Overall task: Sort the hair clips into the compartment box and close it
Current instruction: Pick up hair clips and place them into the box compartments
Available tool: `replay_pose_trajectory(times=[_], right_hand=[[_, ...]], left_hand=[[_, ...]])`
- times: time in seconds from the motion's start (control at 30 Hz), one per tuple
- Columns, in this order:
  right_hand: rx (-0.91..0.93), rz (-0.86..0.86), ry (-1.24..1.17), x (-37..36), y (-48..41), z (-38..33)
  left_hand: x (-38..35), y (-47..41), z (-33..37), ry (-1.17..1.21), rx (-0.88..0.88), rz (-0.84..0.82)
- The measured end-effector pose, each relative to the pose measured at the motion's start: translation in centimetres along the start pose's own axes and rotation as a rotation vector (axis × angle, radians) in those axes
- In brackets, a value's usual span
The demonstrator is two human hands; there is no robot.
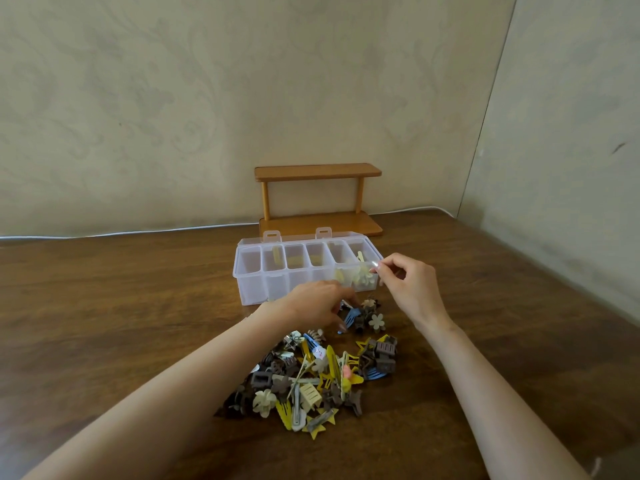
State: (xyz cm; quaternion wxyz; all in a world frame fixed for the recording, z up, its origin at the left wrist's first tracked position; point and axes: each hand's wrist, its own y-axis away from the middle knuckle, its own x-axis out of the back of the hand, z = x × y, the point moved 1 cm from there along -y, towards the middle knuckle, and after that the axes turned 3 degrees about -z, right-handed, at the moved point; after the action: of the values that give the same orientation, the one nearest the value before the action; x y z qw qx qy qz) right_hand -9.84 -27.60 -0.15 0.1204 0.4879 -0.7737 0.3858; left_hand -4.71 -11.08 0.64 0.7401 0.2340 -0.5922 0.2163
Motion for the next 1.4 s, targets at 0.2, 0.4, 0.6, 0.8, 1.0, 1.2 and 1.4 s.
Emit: replay_pose_trajectory(times=[0.2, 0.4, 0.6, 0.8, 1.0, 1.2, 1.4], right_hand=[[-0.005, -0.011, -0.002, 0.0, 0.0, 0.0], [-0.004, -0.012, -0.009, 0.1, 0.1, -0.1], [-0.011, -0.022, -0.017, 0.1, 0.1, -0.2], [-0.006, -0.026, -0.006, 0.1, 0.1, -0.4], [-0.014, -0.015, -0.02, 0.1, 0.1, -0.4], [-0.033, -0.012, -0.029, 0.2, 0.0, -0.4], [-0.024, -0.008, -0.023, 0.3, 0.0, -0.3]], left_hand=[[0.0, -0.1, 0.1, 0.0, -0.011, -0.031], [0.1, 0.4, -0.1, 0.001, 0.01, 0.053], [-0.1, 1.1, -0.8, 0.02, 0.017, 0.255], [1.0, 1.8, -1.8, 0.166, -0.017, 0.493], [4.6, 0.9, -2.7, 0.199, -0.014, 0.759], [6.3, -2.5, -2.9, 0.084, 0.101, 0.737], [6.4, -4.3, -3.4, 0.076, 0.168, 0.651]])
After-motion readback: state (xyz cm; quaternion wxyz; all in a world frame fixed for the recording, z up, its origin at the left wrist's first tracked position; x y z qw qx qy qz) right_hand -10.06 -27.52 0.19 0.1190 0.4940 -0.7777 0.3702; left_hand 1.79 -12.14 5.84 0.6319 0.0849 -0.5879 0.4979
